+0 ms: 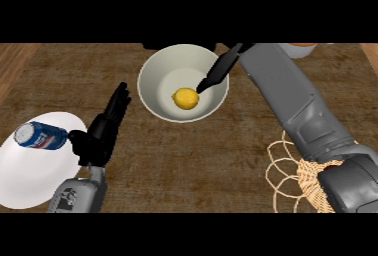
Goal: Pick the lemon from the placemat and place it in the bowl
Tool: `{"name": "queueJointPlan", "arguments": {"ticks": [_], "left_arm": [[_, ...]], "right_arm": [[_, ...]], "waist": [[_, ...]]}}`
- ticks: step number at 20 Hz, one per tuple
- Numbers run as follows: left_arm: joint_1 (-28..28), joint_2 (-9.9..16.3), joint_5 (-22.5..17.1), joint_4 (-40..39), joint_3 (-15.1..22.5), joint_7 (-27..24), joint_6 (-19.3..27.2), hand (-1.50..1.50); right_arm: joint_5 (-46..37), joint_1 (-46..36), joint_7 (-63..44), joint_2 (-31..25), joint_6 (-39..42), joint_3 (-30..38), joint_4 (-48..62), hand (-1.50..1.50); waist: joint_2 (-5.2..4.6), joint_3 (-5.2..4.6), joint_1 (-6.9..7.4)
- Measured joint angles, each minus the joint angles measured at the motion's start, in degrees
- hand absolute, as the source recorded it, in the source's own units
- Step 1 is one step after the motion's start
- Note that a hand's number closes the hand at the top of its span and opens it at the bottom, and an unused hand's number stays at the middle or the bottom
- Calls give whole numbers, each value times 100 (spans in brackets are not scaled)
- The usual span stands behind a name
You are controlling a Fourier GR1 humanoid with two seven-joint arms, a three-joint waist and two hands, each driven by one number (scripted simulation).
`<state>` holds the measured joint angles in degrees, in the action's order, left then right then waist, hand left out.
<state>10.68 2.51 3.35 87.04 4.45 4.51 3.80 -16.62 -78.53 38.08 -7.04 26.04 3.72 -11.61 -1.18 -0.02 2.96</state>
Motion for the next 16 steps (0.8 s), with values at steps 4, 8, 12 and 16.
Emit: {"name": "queueJointPlan", "arguments": {"ticks": [4,8,12,16], "left_arm": [[-10,-19,17,51,41,-30,-15,0],[-24,19,8,112,36,18,-56,0],[-74,-23,34,138,85,24,-39,0],[-54,-33,39,168,110,41,-53,0]], "right_arm": [[196,-33,-251,-303,409,197,180,-150],[283,14,-423,-577,762,258,203,-150],[303,184,-469,-727,983,224,93,-150],[289,350,-471,-870,1096,142,-59,-150]], "waist": [[-21,2,42],[-32,5,64],[-39,9,72],[-58,12,98]]}}
